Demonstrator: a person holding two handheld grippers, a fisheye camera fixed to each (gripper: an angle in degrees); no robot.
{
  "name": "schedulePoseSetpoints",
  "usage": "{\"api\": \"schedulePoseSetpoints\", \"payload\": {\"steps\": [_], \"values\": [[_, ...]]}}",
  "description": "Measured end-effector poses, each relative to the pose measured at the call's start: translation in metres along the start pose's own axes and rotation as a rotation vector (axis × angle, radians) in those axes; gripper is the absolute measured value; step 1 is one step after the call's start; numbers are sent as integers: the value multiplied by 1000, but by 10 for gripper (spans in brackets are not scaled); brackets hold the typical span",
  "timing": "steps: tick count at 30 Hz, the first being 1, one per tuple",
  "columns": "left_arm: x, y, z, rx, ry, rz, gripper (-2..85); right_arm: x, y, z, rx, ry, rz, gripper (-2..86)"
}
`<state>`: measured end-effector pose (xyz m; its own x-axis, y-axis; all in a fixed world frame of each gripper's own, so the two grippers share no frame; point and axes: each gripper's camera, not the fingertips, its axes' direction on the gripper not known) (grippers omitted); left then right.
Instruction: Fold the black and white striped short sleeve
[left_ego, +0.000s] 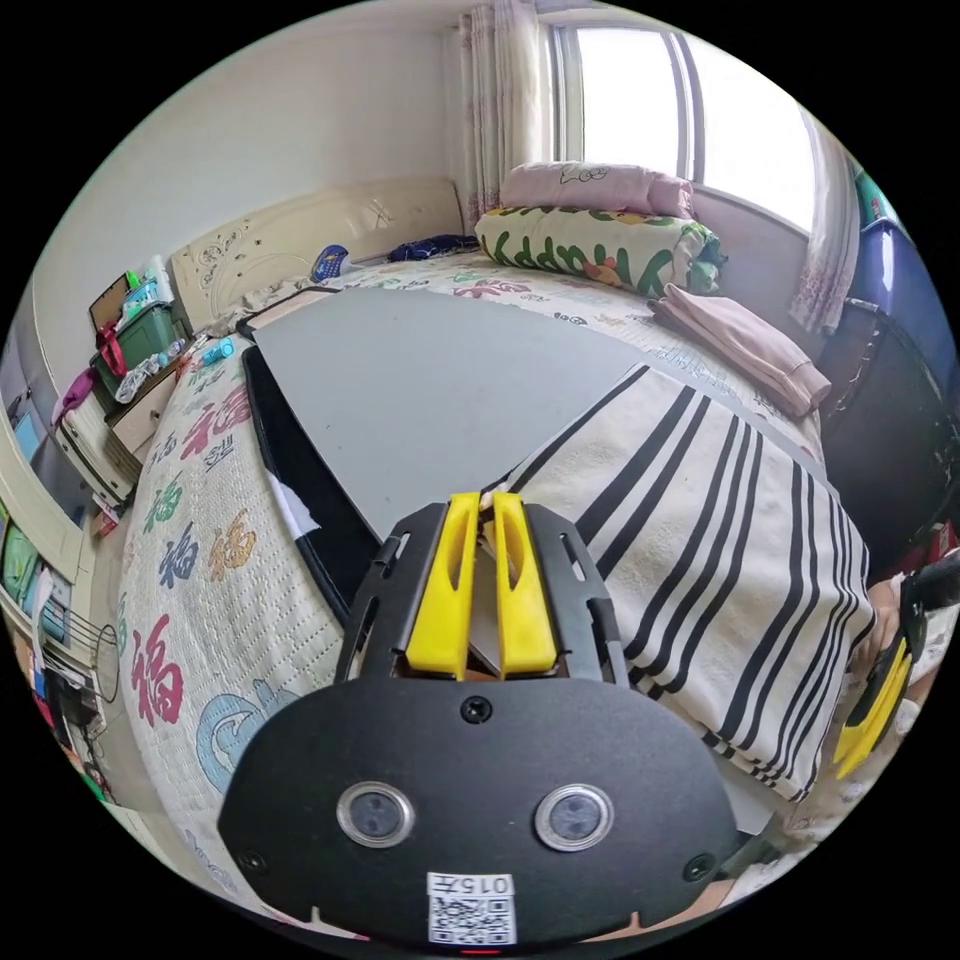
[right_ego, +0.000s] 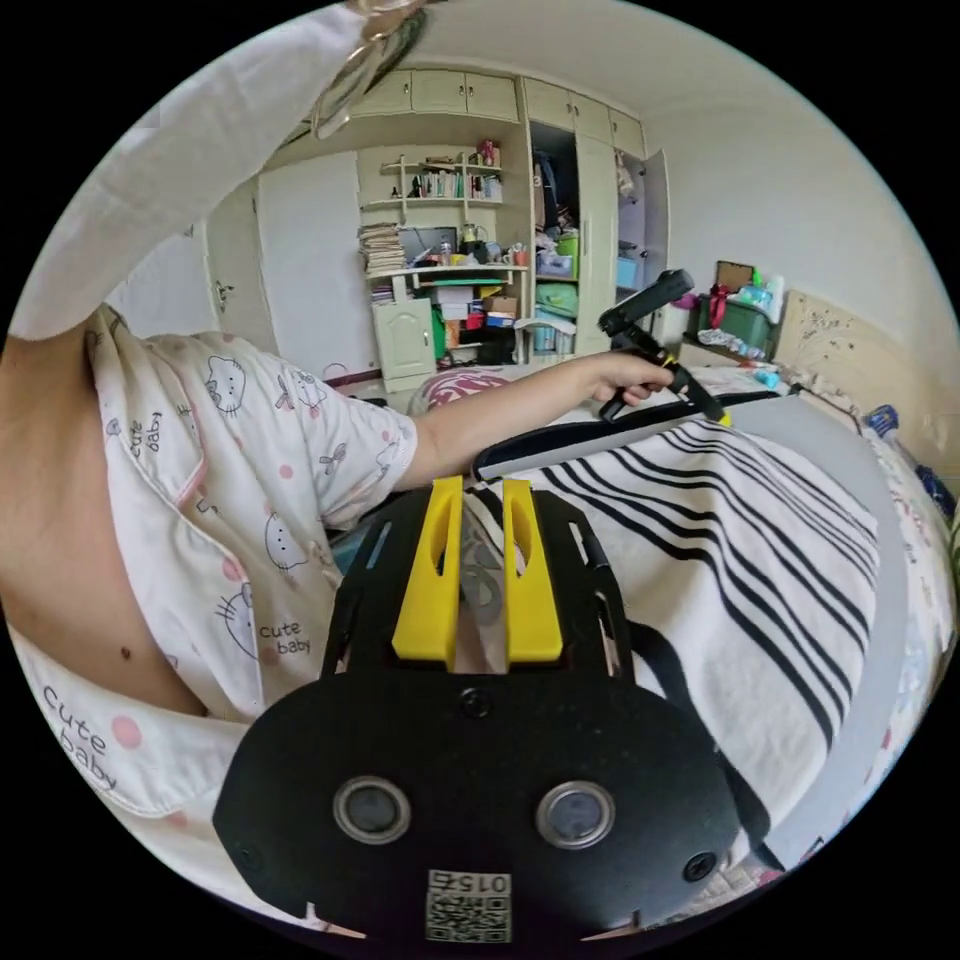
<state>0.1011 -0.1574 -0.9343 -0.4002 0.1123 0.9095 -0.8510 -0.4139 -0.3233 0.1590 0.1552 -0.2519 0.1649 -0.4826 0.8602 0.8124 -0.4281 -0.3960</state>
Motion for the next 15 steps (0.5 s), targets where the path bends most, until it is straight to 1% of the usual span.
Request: {"api": "schedulePoseSetpoints", "payload": {"steps": [5,9,12,15], "values": [[-7,-6,3,12,2,-10,18,-49,3,1,-109,82,-93,88],[-12,-12,4,17,2,-12,18,-75,4,-8,-115,169,-106,64],[-16,-17,5,21,4,-13,18,-90,3,-22,-106,134,-103,5],[-22,-21,0,47,9,-15,16,-106,2,-36,-87,89,-104,-7]]}}
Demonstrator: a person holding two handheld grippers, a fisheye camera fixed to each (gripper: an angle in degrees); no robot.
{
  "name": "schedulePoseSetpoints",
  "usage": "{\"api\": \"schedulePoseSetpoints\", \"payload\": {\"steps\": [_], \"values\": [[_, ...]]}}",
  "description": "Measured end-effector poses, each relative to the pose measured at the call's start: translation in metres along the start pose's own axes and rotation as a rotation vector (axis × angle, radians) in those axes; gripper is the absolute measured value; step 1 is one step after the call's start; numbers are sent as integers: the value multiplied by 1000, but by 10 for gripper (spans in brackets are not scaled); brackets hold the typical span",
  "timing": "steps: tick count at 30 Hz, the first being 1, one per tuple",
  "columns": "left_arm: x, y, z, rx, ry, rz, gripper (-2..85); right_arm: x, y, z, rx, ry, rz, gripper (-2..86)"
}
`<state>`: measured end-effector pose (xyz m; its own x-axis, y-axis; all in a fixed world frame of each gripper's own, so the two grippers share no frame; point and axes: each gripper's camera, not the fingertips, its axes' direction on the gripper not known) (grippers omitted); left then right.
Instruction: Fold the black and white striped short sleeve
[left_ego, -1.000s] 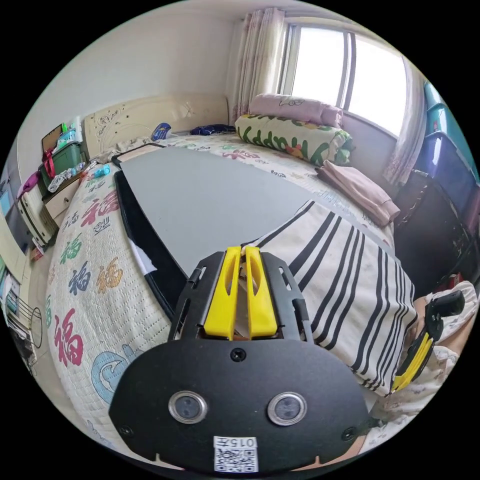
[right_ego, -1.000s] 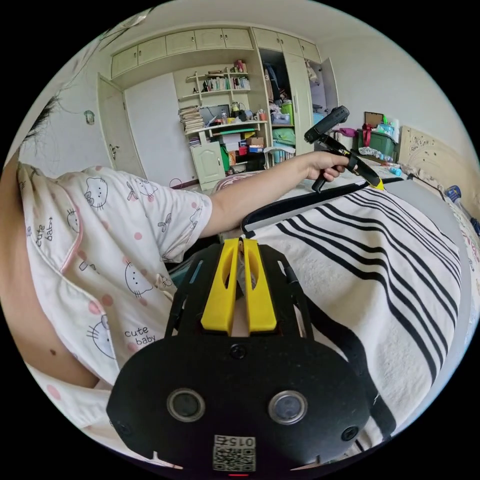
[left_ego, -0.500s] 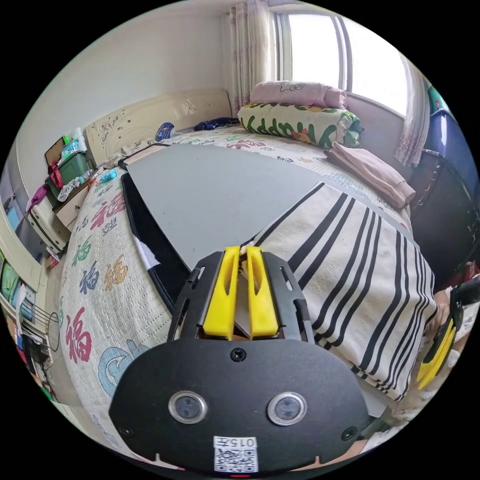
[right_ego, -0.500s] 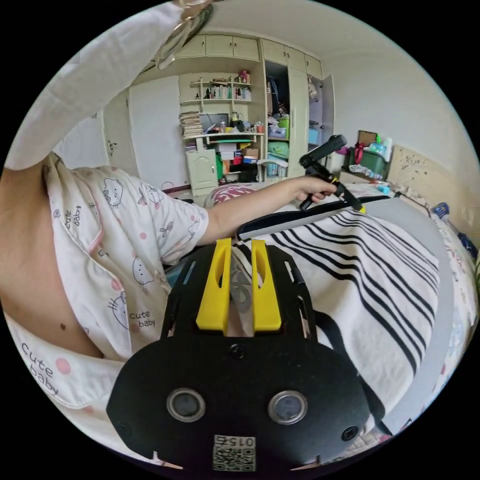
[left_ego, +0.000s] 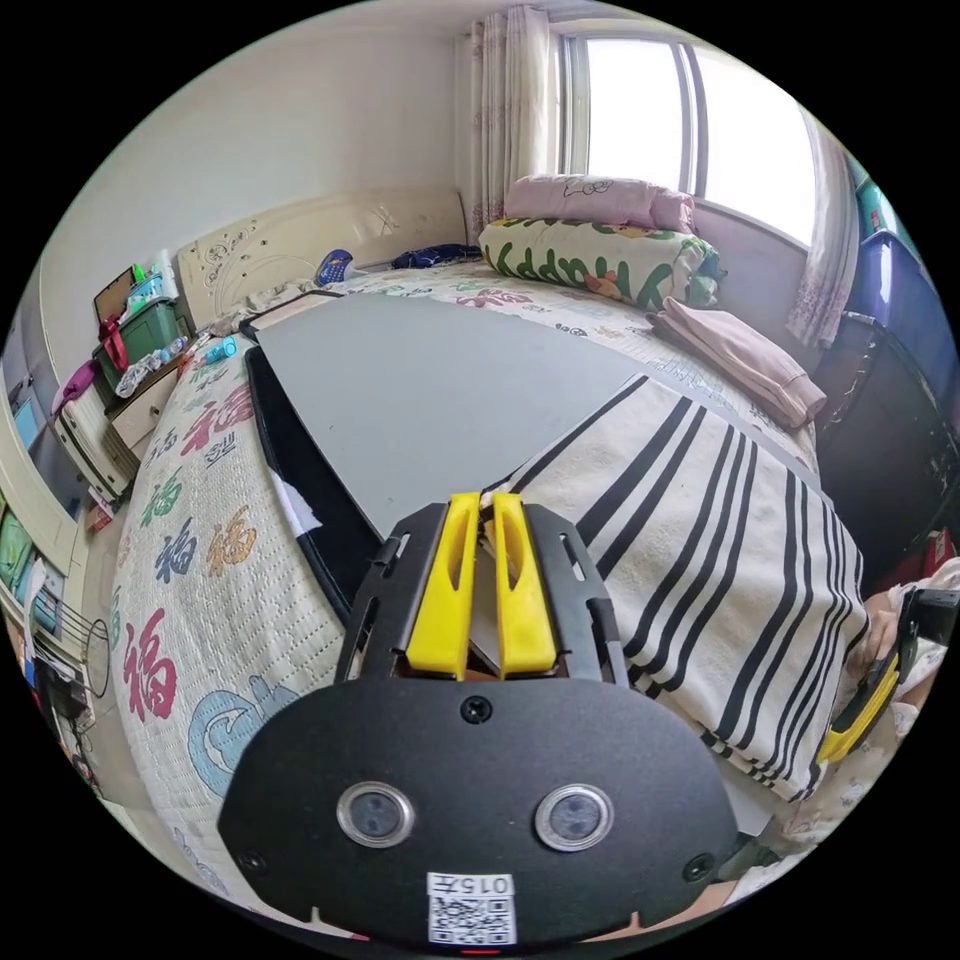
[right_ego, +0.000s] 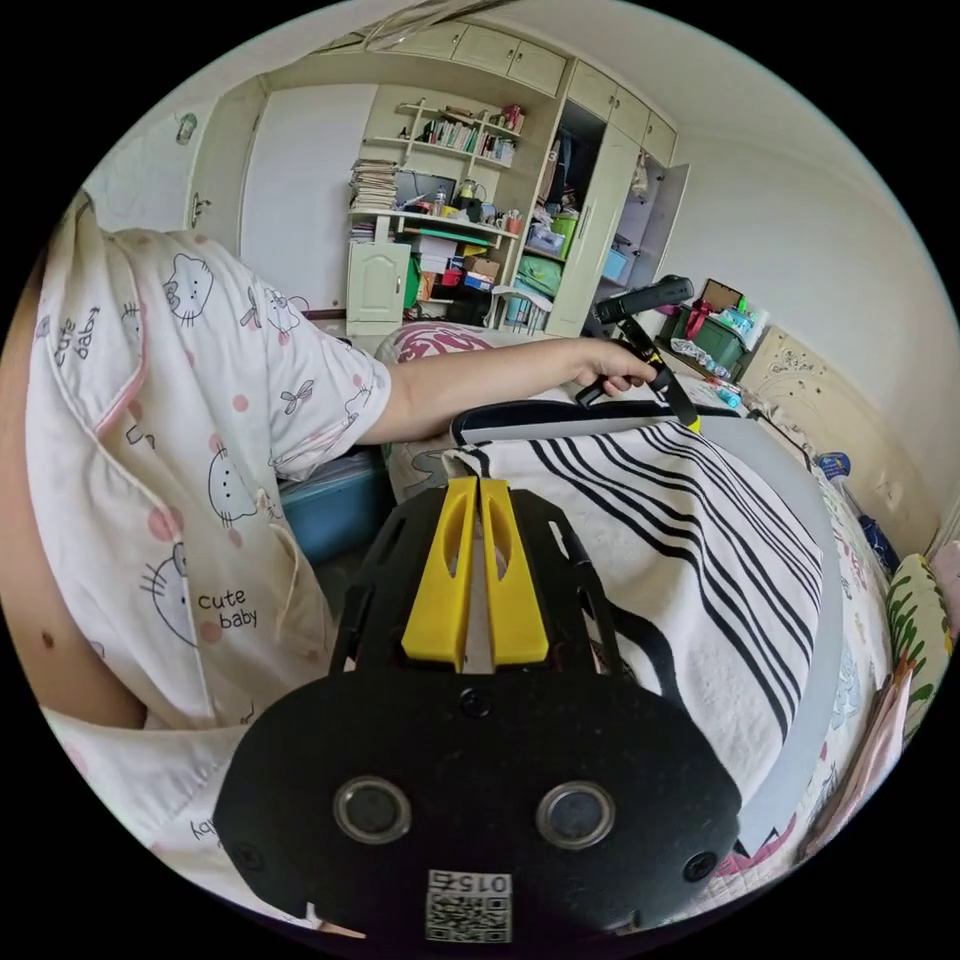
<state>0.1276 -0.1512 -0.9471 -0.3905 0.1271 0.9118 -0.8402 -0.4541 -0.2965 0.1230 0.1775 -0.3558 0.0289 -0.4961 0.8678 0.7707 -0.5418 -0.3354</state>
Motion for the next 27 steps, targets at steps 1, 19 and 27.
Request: {"api": "schedulePoseSetpoints", "payload": {"steps": [1,19,27], "values": [[-3,-1,-3,17,7,-3,15,-6,-1,-7,20,-20,-3,-8],[-86,-21,-17,90,273,-194,99,34,-19,-164,133,-372,191,107],[-91,-37,15,-28,399,-211,152,190,-8,-252,79,75,683,133]]}}
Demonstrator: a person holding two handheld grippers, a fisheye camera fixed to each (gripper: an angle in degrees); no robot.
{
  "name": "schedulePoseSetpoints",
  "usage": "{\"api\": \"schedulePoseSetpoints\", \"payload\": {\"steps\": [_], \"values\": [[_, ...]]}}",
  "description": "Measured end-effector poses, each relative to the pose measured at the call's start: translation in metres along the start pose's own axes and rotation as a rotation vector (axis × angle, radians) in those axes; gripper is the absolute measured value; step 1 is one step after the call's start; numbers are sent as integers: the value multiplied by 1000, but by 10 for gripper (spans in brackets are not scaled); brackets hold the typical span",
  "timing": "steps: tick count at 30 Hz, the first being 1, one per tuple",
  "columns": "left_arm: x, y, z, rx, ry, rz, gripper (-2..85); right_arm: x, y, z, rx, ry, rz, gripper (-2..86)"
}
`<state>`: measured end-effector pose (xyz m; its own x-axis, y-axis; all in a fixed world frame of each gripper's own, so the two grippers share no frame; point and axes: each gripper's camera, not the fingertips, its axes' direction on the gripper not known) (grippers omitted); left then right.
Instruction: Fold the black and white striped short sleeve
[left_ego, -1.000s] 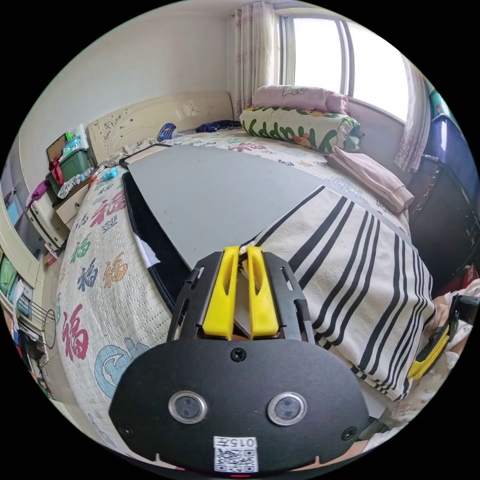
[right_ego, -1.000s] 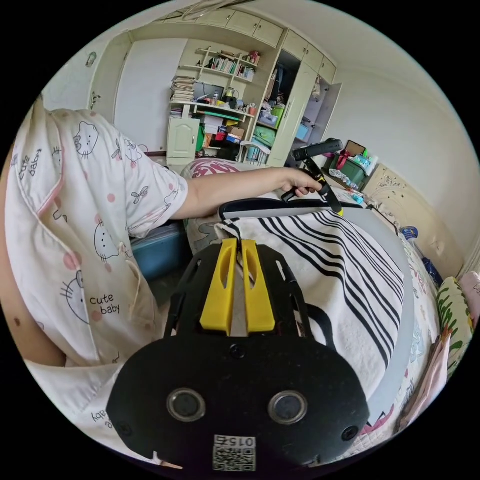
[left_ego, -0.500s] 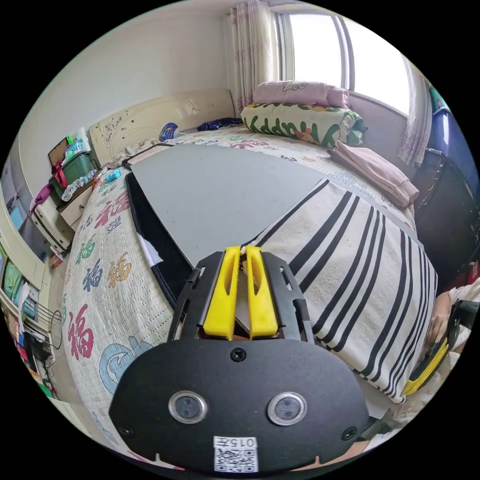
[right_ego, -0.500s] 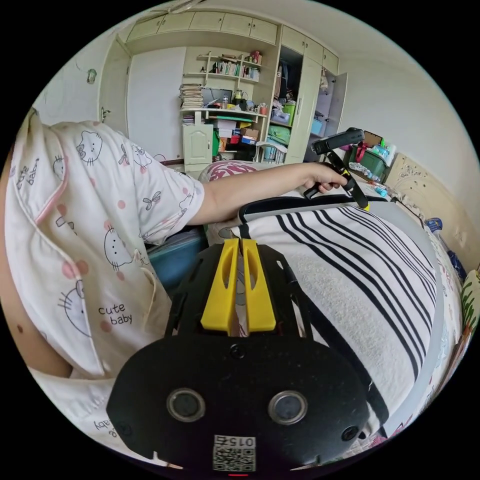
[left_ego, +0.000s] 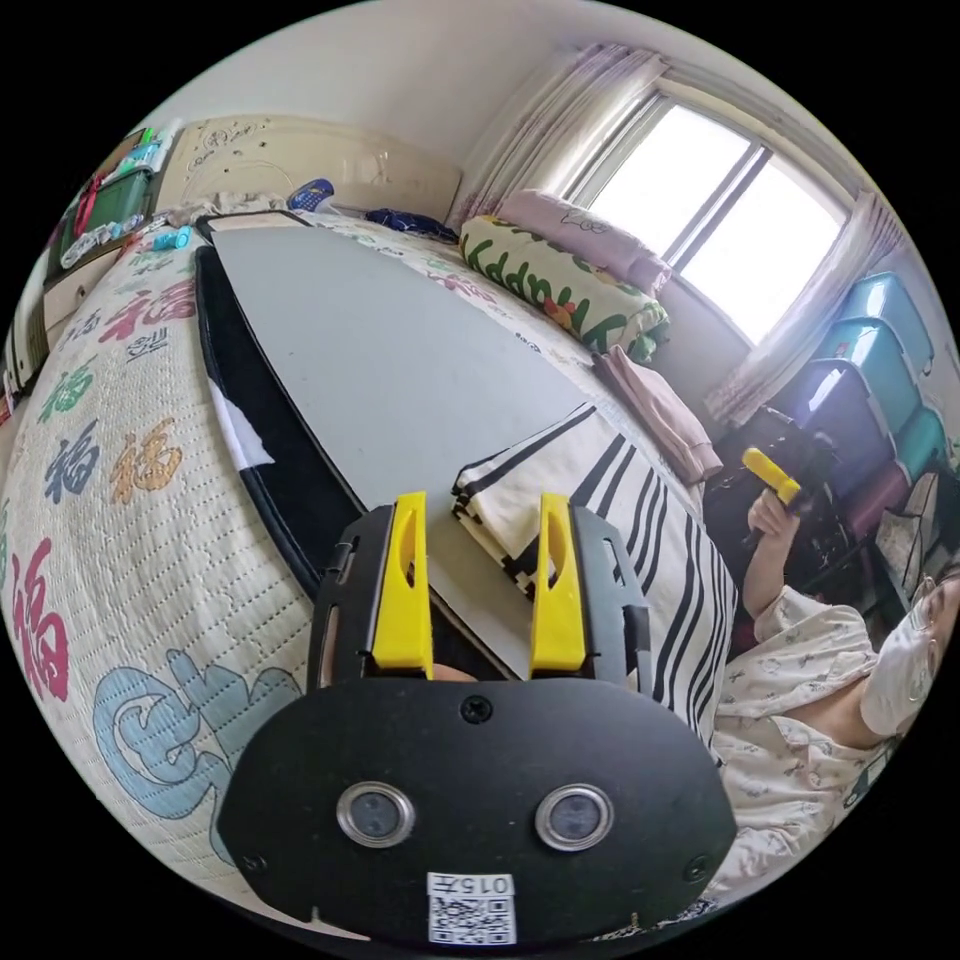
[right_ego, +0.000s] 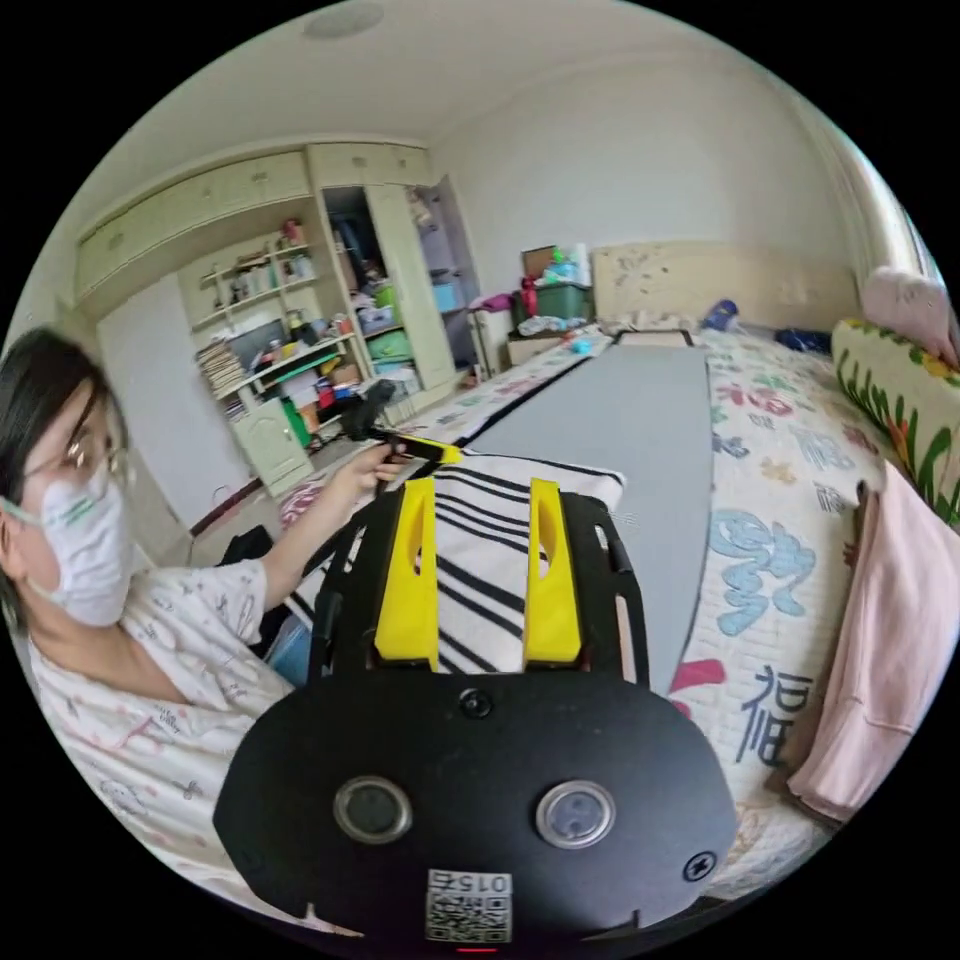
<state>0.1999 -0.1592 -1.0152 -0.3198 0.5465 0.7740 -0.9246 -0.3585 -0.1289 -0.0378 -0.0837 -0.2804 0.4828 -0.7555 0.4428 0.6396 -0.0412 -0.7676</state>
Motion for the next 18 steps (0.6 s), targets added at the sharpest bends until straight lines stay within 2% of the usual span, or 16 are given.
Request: {"api": "schedulePoseSetpoints", "payload": {"steps": [5,10,18], "values": [[2,-3,6,1,53,2,140,67,-40,49,-201,-66,216,142],[6,-3,18,-20,120,18,116,89,-52,81,-293,-110,312,138],[33,-2,40,-59,126,54,90,74,-34,118,-388,-31,286,90]]}}
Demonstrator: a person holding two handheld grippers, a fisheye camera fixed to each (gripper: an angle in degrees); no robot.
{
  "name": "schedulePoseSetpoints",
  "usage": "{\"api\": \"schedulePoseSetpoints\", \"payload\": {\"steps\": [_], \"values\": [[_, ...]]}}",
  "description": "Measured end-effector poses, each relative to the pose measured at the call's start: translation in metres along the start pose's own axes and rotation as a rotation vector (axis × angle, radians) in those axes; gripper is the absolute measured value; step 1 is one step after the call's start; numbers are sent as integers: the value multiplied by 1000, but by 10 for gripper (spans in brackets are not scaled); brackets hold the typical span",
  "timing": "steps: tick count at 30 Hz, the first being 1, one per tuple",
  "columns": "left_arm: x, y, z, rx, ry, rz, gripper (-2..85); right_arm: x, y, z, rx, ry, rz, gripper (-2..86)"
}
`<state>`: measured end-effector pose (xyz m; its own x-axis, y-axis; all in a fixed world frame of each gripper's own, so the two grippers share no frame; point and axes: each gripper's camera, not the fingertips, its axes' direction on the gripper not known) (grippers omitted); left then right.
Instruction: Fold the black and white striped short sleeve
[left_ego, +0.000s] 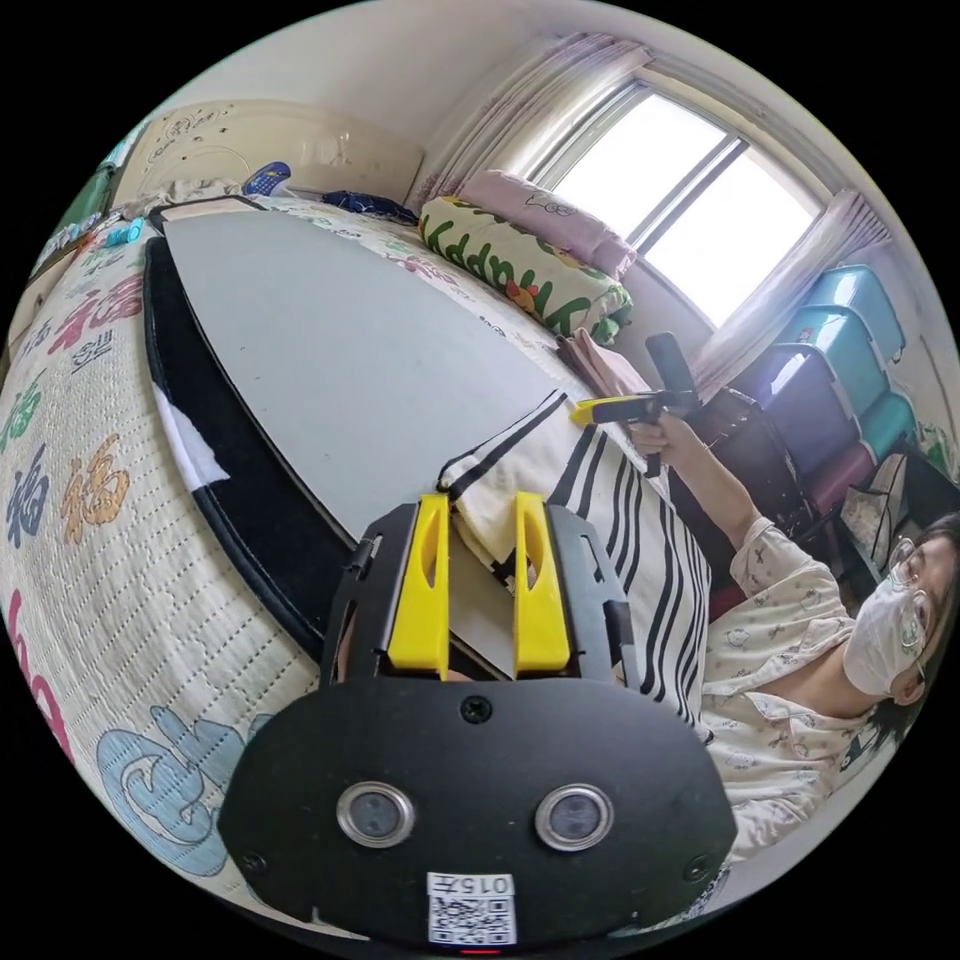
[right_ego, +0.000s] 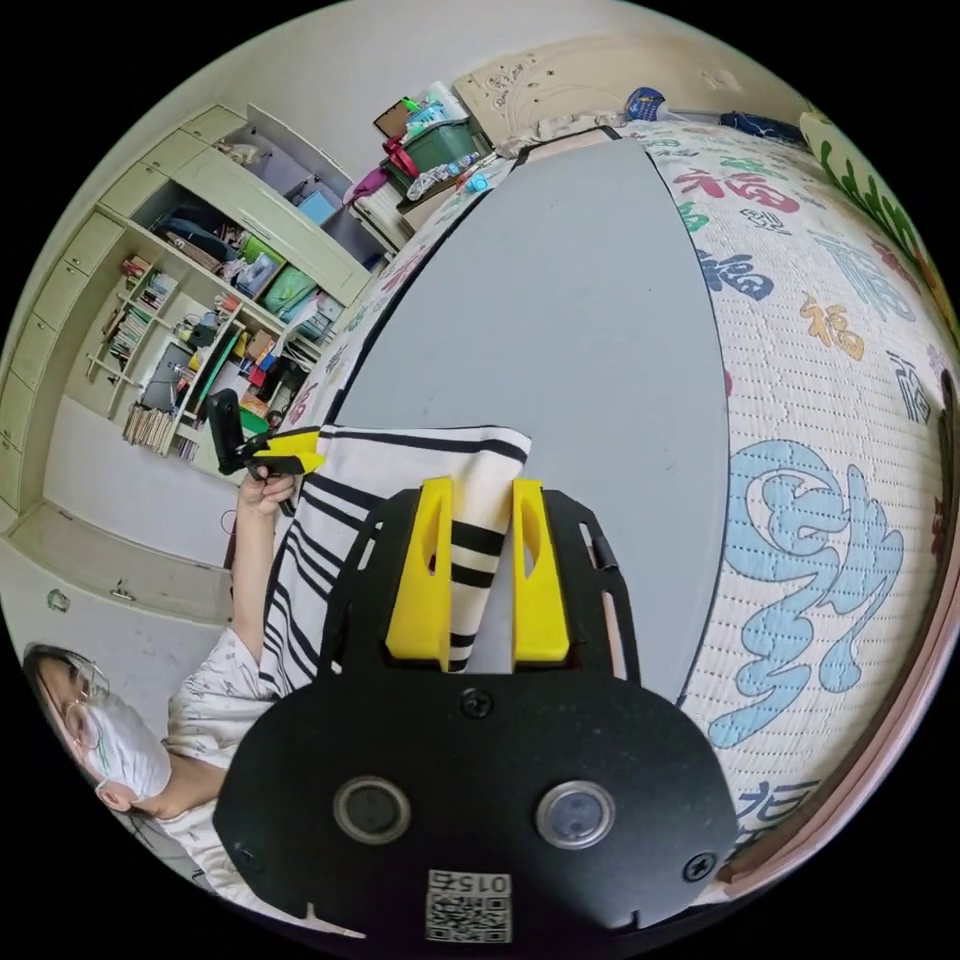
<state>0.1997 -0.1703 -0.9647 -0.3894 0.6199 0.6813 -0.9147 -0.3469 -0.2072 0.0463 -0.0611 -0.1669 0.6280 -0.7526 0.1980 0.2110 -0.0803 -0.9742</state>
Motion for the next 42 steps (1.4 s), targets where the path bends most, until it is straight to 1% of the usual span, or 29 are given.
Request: {"api": "schedulePoseSetpoints", "payload": {"steps": [3,6,8,9,11,12,14,15,17,18,20,21,23,27,29,33,35,36,38,39,41,42], "values": [[14,3,13,-34,13,21,50,-1,17,17,-14,-13,-17,60],[60,18,-5,53,-93,117,31,-11,51,10,89,-32,-75,45],[123,37,-37,182,-133,214,23,-34,90,-18,193,-76,-172,41],[141,41,-46,219,-136,242,22,-41,102,-27,218,-72,-200,40],[218,59,-79,345,-179,347,18,-72,155,-63,333,-28,-329,38],[238,64,-87,374,-192,373,18,-78,169,-71,363,-22,-359,38],[316,78,-111,469,-212,477,16,-100,225,-103,482,-12,-441,37],[335,81,-115,489,-218,501,15,-105,238,-110,510,-4,-459,37],[405,84,-123,558,-231,583,13,-124,295,-133,625,66,-525,37],[421,84,-123,574,-232,603,13,-128,308,-138,655,86,-537,36],[481,79,-115,623,-233,676,12,-142,357,-156,761,179,-579,36],[495,77,-111,633,-233,691,11,-145,368,-160,783,207,-585,36],[540,62,-88,669,-215,735,10,-150,404,-170,860,305,-583,36],[588,27,-33,706,-156,764,10,-143,436,-176,931,463,-532,35],[609,-7,15,693,-98,764,10,-131,445,-174,952,592,-487,35],[629,-67,102,639,-39,761,9,-99,441,-169,953,744,-407,34],[630,-114,168,592,-5,747,10,-66,423,-166,933,806,-335,34],[629,-127,187,578,3,739,10,-56,416,-165,923,821,-314,34],[614,-181,264,520,27,691,11,-10,378,-155,873,885,-230,36],[609,-195,284,503,29,676,11,3,366,-151,857,897,-207,36],[581,-251,368,432,11,608,12,62,312,-134,793,915,-113,37],[572,-265,390,414,0,588,12,79,298,-129,775,911,-88,37]]}}
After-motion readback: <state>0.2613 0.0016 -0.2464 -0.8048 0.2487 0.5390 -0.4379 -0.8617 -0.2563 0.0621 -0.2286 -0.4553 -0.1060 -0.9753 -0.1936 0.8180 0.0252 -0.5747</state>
